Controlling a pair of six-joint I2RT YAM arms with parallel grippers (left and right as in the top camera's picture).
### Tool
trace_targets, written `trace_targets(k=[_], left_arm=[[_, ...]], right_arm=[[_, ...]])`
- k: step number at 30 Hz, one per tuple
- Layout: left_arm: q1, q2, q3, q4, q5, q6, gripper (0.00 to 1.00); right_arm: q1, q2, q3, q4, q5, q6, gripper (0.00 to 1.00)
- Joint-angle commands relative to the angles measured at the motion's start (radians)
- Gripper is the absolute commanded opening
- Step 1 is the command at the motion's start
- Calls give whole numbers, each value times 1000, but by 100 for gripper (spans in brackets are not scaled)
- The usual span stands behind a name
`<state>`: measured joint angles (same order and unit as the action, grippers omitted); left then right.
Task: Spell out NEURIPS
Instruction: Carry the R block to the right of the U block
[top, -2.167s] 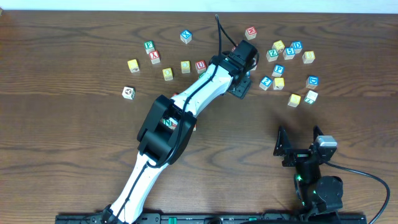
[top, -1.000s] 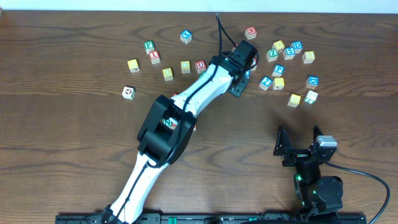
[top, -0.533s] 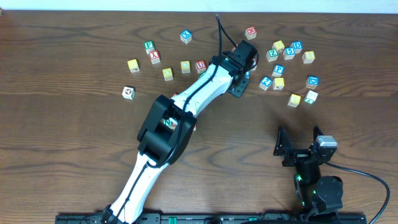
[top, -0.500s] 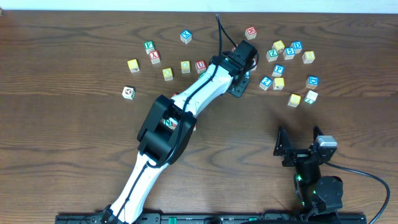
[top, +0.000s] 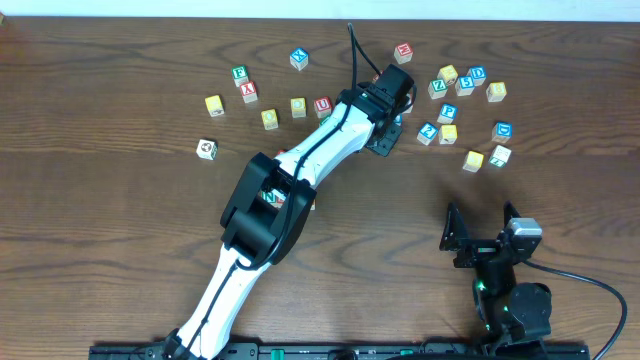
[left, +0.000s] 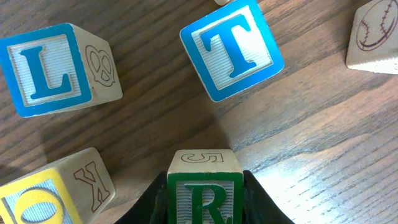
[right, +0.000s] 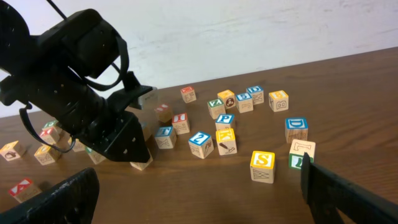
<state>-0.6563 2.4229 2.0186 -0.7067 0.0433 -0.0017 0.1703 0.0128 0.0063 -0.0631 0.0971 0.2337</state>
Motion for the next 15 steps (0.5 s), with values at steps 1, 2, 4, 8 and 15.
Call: trace_targets(k=[1, 2, 4, 8, 15], left_arm=[[4, 7, 20, -6, 2, 1, 20], [4, 5, 21, -6, 2, 1, 20], [4, -10, 25, -14, -3, 1, 20], [5, -84, 32, -37, -7, 2, 20], [5, -314, 32, -162, -63, -5, 20]], right_arm=[[-3, -2, -1, -4, -2, 8, 99], [-3, -2, -1, -4, -2, 8, 99], [-3, -2, -1, -4, -2, 8, 99], [-3, -2, -1, -4, -2, 8, 99], [-3, -2, -1, -4, -2, 8, 99]])
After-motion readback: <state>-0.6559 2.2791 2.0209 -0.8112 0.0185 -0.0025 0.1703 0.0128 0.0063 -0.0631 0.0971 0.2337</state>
